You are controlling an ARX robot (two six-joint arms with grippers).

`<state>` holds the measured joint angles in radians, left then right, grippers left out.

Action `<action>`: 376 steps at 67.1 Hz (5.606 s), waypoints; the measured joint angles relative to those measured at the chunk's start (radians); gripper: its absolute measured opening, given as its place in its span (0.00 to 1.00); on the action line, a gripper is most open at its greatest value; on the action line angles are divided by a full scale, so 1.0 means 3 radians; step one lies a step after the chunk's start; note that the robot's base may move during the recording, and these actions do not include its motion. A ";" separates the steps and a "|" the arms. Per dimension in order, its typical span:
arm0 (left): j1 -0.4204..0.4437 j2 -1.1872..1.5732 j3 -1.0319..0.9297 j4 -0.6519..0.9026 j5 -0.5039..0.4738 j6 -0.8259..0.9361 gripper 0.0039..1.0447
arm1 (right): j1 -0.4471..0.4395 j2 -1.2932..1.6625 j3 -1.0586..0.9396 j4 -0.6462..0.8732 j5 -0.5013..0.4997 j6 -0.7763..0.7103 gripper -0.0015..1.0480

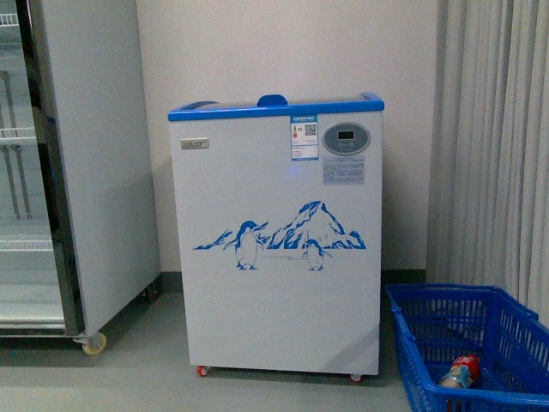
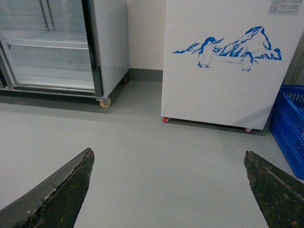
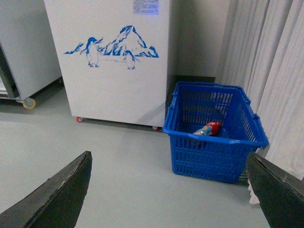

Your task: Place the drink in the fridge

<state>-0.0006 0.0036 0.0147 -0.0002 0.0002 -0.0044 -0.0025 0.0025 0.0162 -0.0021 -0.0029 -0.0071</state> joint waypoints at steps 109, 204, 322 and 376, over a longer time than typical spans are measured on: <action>0.0000 0.0000 0.0000 0.0000 0.0000 0.0000 0.92 | 0.0000 0.0000 0.0000 0.0000 -0.0003 0.0000 0.93; 0.0000 0.0000 0.0000 0.0000 -0.0001 0.0000 0.92 | 0.0000 0.0000 0.0000 0.0000 -0.0001 0.0000 0.93; 0.0001 0.0000 0.0000 0.0000 0.0000 0.0000 0.92 | -0.1077 0.9709 0.5397 0.0160 0.1578 0.2443 0.93; 0.0001 0.0000 0.0000 0.0000 0.0000 0.0000 0.92 | -0.1207 1.0311 0.6222 -0.0420 0.1132 0.2196 0.65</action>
<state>-0.0002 0.0036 0.0147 -0.0002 0.0002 -0.0044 -0.3645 3.0959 1.8828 -0.1280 0.3367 0.6518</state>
